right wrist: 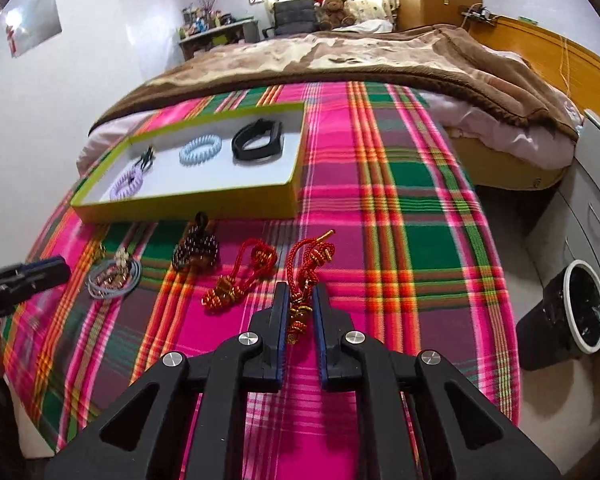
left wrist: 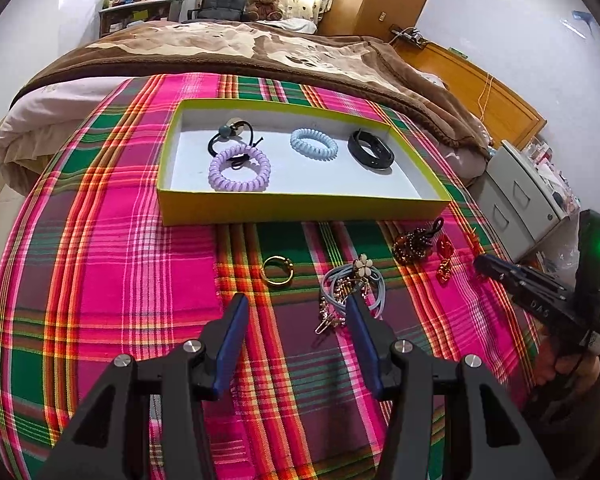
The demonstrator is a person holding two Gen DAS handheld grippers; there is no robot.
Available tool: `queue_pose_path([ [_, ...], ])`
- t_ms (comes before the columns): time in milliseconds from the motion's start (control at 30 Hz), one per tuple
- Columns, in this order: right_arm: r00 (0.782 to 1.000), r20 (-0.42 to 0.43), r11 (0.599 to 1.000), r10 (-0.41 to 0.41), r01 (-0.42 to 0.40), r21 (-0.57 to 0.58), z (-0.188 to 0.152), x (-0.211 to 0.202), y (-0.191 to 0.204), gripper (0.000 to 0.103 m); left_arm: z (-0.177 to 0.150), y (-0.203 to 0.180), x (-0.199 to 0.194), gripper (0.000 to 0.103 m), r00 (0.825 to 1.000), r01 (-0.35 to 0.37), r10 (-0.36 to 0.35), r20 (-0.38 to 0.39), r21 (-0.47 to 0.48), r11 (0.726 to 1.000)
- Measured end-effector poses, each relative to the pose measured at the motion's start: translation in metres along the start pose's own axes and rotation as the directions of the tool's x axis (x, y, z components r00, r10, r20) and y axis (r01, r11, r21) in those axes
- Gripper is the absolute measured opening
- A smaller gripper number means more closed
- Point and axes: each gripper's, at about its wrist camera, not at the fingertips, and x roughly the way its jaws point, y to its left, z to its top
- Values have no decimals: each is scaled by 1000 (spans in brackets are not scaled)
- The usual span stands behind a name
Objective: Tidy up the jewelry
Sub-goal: 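Grasp the silver bracelet with white flower charm using the left tool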
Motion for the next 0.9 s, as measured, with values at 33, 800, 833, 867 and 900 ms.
queue_pose_path([
  [33,1000,10,1000,9,-9,8,0,-2,-1,12,0,-1,1,52,1000,-1,1,-5,1,1000],
  [800,996,29,996,79,-80,47,-1,-6,-8,12,21,-63,38,49,997,-67,72,-16,217,974],
  [833,996,30,996,80,-82,46,-1,-6,-8,12,21,-64,40,48,997,-65,72,-22,218,974],
  [867,996,29,996,81,-82,45,-1,-6,-8,12,21,-65,43,44,996,-70,79,-31,224,972],
  [900,996,28,996,82,-83,45,-1,-6,-8,12,21,-66,45,42,996,-74,84,-36,230,970],
])
